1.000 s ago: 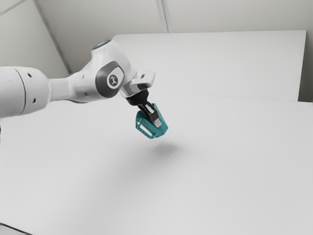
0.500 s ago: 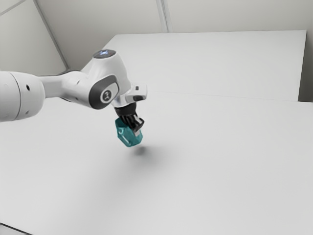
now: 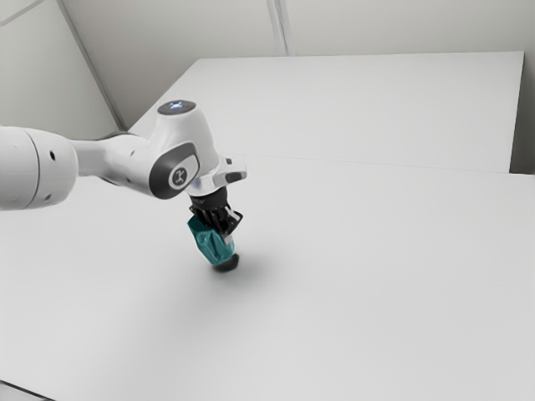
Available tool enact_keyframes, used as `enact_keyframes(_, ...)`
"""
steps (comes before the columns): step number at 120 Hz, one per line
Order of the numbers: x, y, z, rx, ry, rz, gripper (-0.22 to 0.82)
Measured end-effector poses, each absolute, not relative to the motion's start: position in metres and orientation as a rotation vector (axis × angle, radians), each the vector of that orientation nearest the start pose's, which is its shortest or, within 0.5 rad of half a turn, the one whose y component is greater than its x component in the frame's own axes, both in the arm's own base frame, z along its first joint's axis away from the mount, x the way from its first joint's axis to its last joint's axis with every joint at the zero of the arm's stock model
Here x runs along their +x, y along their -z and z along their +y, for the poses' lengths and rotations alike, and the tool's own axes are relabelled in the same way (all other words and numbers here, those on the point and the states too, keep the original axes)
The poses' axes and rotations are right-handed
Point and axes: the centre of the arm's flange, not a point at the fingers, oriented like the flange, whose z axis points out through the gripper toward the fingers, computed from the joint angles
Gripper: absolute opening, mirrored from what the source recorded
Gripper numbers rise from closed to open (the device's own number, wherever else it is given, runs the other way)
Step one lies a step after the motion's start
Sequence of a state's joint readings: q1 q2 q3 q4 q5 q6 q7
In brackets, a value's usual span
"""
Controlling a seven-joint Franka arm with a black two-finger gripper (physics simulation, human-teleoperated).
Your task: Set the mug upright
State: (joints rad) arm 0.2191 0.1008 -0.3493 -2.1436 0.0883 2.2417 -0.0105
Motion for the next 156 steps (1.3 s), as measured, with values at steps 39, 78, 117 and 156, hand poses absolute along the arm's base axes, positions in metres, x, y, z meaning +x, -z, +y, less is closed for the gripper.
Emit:
enact_keyframes(39,0.554,-0.344,-0.064,-3.097,0.045,0.192,-0.18)
enact_keyframes(78,0.554,-0.338,-0.064,-3.101,0.071,0.155,0.06)
enact_keyframes(117,0.550,-0.369,-0.065,-3.080,0.143,0.139,0.49)
enact_keyframes(156,0.559,-0.465,-0.076,-3.095,0.216,0.087,0.58)
